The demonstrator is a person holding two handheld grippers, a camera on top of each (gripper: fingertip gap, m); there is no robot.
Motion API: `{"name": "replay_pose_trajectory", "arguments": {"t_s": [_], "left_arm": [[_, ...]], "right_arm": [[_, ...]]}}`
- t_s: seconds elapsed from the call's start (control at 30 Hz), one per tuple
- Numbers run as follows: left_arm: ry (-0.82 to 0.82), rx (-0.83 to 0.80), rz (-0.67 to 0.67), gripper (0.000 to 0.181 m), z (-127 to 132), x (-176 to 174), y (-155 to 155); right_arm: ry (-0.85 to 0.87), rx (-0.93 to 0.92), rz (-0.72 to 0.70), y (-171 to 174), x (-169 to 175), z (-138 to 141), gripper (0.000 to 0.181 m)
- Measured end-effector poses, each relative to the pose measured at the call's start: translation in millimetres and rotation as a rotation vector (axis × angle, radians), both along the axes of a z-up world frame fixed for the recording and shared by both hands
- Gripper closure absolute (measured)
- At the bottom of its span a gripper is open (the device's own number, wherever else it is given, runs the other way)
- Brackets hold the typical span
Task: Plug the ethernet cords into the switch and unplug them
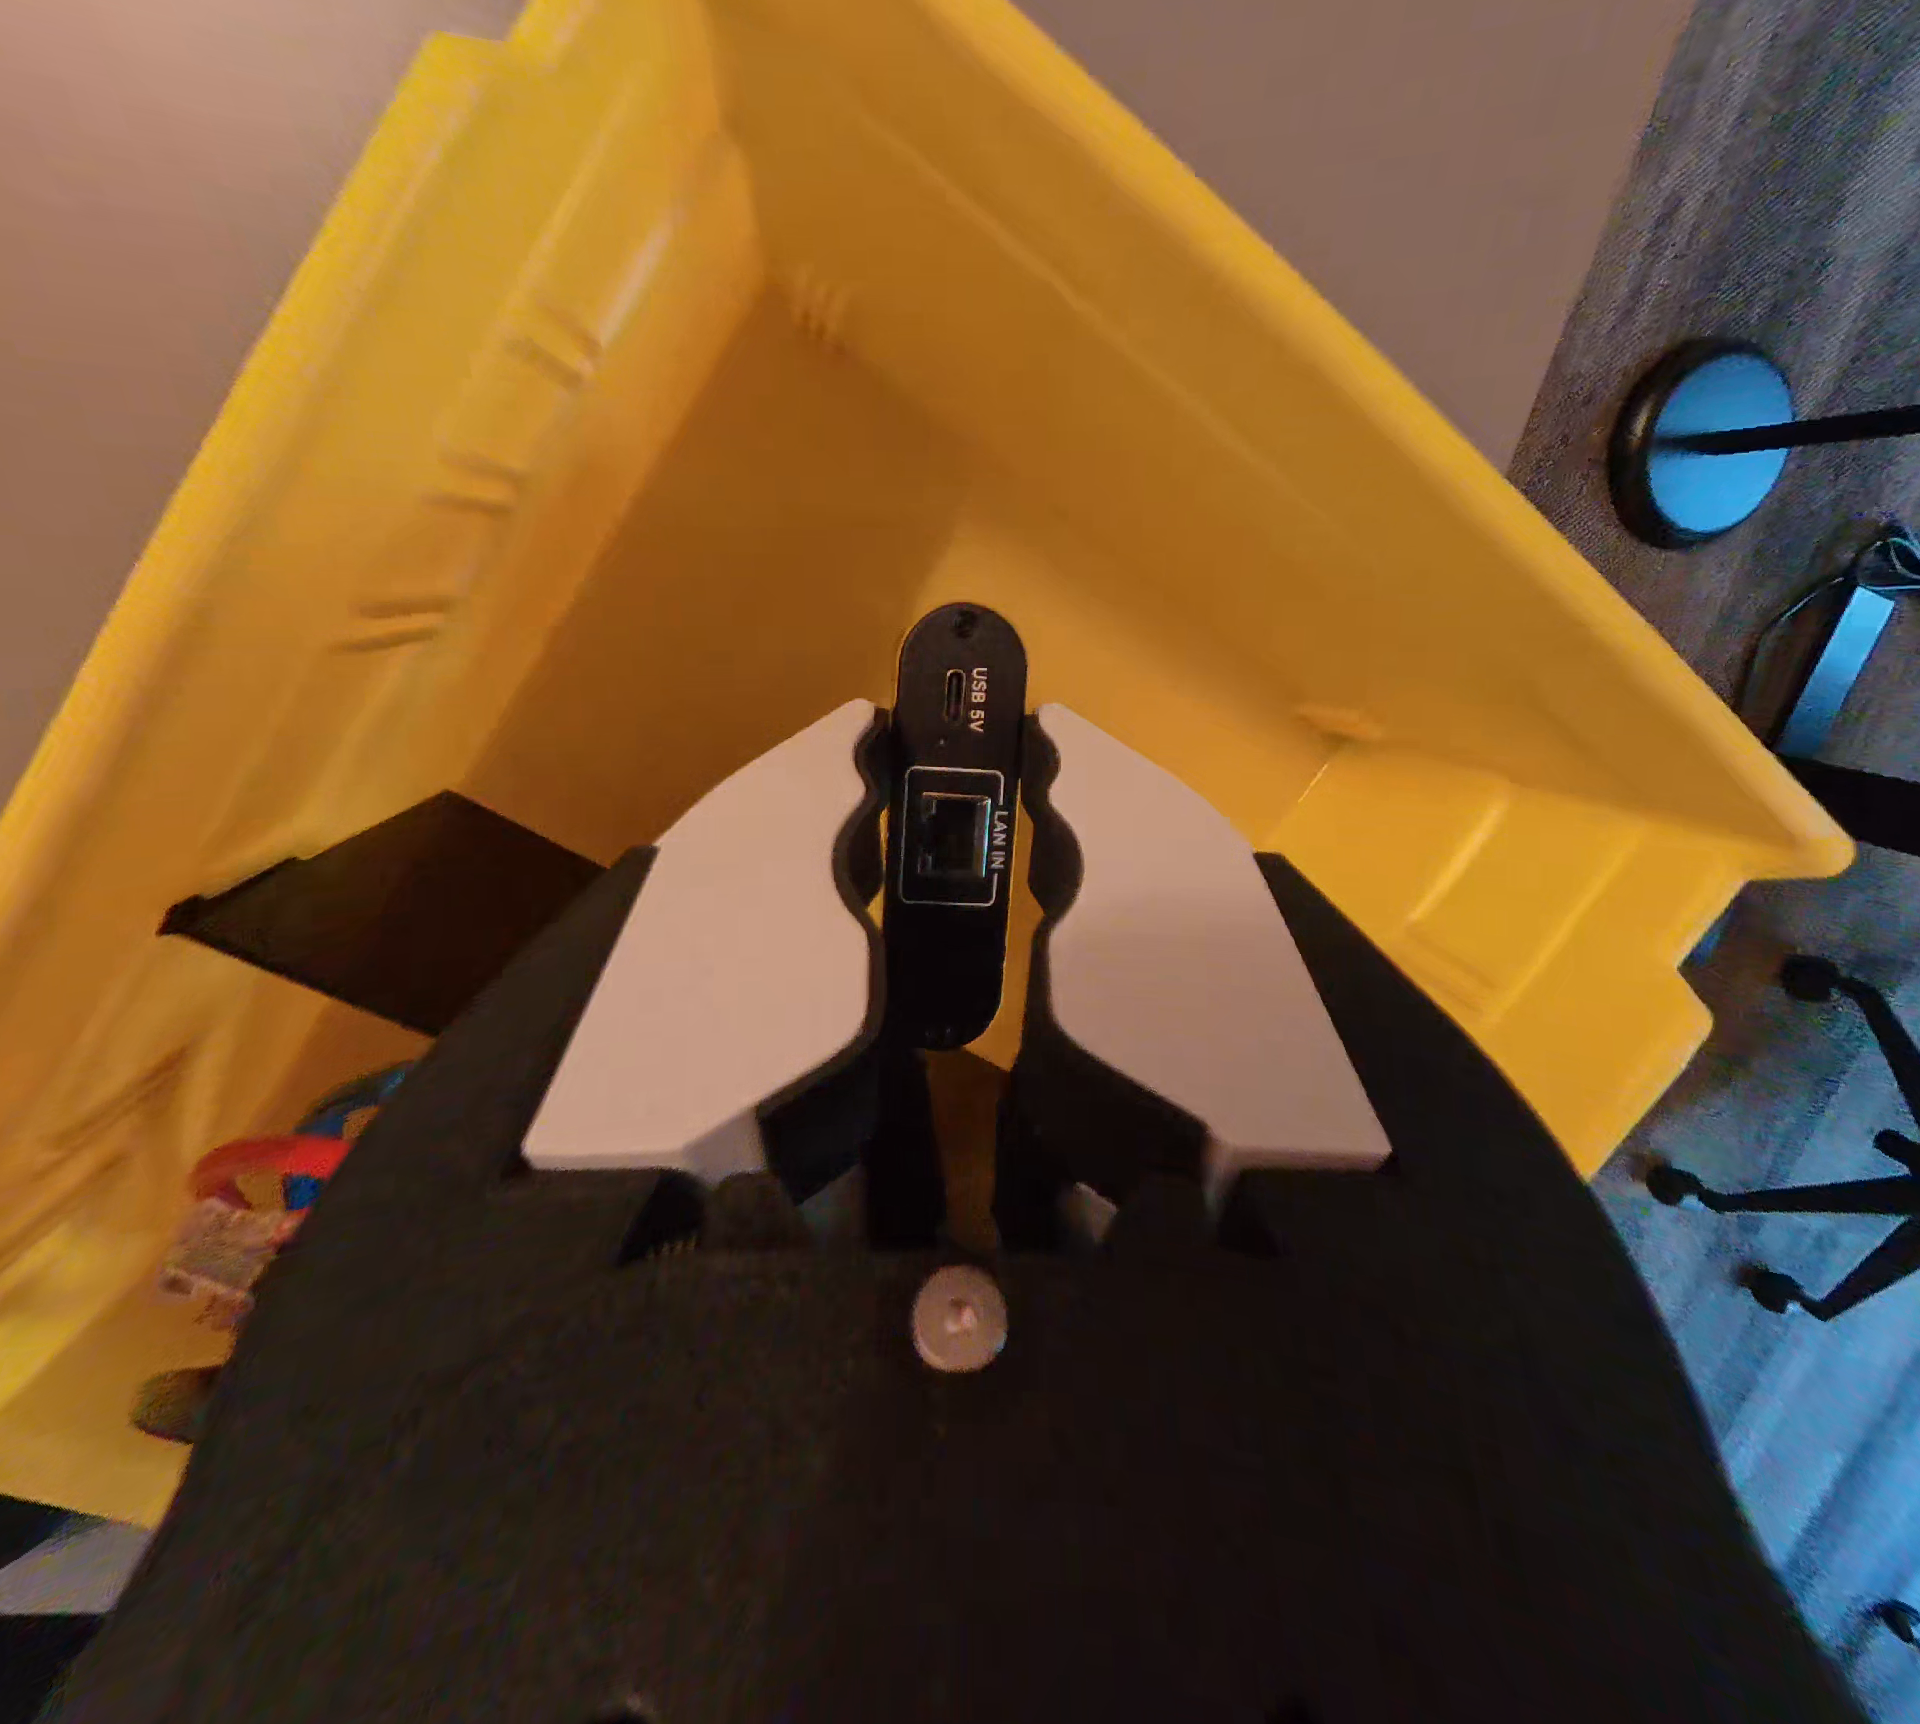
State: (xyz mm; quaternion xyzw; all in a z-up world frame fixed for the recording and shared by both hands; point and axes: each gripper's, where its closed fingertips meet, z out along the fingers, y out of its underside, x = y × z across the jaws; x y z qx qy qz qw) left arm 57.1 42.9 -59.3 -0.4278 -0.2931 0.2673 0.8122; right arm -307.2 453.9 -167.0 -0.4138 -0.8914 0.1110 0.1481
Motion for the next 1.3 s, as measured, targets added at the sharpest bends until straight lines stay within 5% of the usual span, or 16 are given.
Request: {"name": "replay_pose_trajectory", "arguments": {"t_s": [0.27,0.43,0.53,0.67,0.8,0.9,1.03,1.13,1.3], "left_arm": [[0.010,-0.023,-0.002,0.090,-1,1,3],[0.011,-0.025,0.000,0.090,-1,1,3],[0.011,-0.022,0.002,0.090,-1,1,2],[0.010,-0.021,0.009,0.091,-1,1,2],[-0.003,-0.014,0.028,0.093,-2,-1,0],[-0.008,-0.009,0.033,0.094,-2,-2,-2],[-0.008,-0.013,0.040,0.094,-2,-3,-2],[-0.011,-0.006,0.044,0.095,-2,-3,-3],[-0.008,0.009,0.045,0.096,-1,-3,-5]], "right_arm": [[-0.001,-0.028,0.029,-8,-2,-7,0.157],[0.232,-0.073,0.042,-17,-10,33,0.131],[0.416,-0.190,0.062,-35,21,76,0.128],[0.549,-0.362,0.157,-63,108,104,0.135],[0.568,-0.354,0.177,-77,182,70,0.125],[0.582,-0.264,0.183,-84,205,38,0.125],[0.629,-0.121,0.158,-84,185,24,0.164],[0.587,-0.227,0.139,-109,175,23,0.161],[0.577,-0.148,0.203,-142,167,22,0.159]]}}
